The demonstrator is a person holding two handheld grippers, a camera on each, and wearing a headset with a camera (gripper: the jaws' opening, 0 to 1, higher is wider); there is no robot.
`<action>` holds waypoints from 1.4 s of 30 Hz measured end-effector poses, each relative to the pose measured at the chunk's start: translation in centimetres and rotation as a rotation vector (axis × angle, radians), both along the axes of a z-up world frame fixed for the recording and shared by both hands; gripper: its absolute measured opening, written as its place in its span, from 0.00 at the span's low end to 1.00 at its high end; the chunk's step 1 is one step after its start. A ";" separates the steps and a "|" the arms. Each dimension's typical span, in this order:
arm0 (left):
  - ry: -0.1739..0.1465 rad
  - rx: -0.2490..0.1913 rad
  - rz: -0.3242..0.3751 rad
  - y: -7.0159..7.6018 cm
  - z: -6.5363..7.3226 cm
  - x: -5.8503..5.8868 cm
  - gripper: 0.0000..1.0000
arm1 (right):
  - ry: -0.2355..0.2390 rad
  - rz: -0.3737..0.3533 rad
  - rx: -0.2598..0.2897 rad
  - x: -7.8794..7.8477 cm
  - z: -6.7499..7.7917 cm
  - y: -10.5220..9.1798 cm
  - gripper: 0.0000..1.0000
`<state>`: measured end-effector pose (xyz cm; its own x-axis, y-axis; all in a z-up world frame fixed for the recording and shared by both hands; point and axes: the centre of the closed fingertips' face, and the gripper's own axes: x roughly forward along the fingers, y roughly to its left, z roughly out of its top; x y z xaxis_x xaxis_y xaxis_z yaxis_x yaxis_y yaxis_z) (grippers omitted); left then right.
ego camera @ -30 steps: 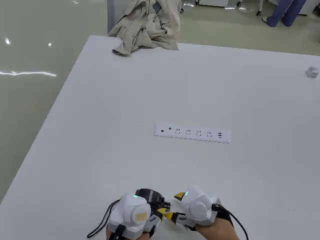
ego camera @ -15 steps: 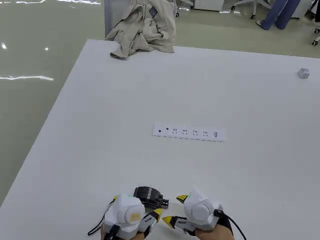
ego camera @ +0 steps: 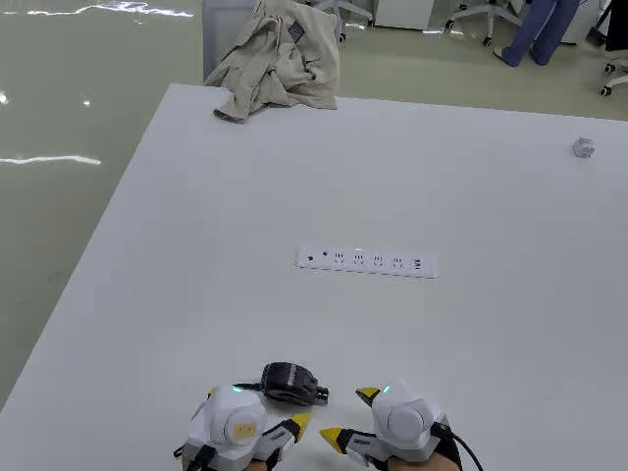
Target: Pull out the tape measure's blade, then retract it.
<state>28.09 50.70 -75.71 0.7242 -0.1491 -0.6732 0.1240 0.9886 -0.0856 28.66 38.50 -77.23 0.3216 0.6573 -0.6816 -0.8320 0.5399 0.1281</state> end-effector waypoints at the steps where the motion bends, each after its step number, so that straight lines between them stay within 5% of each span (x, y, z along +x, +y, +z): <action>1: 0.002 -0.003 -0.002 0.0 0.0 -0.1 0.88 | 0.001 -0.008 0.002 -0.1 0.1 -0.1 0.55; 32: -0.032 -0.023 -0.032 1.2 2.4 -5.0 0.99 | -0.002 -0.200 0.077 -4.1 4.0 -2.4 0.68; 42: -0.038 -0.030 -0.032 1.7 3.0 -7.0 1.00 | 0.005 -0.242 0.091 -6.7 4.6 -3.1 0.72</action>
<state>21.12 52.41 -72.75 0.7440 -0.1918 -0.6400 0.1589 0.9812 -0.1094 22.00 35.40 -72.61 0.4738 0.6199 -0.6255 -0.6788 0.7096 0.1890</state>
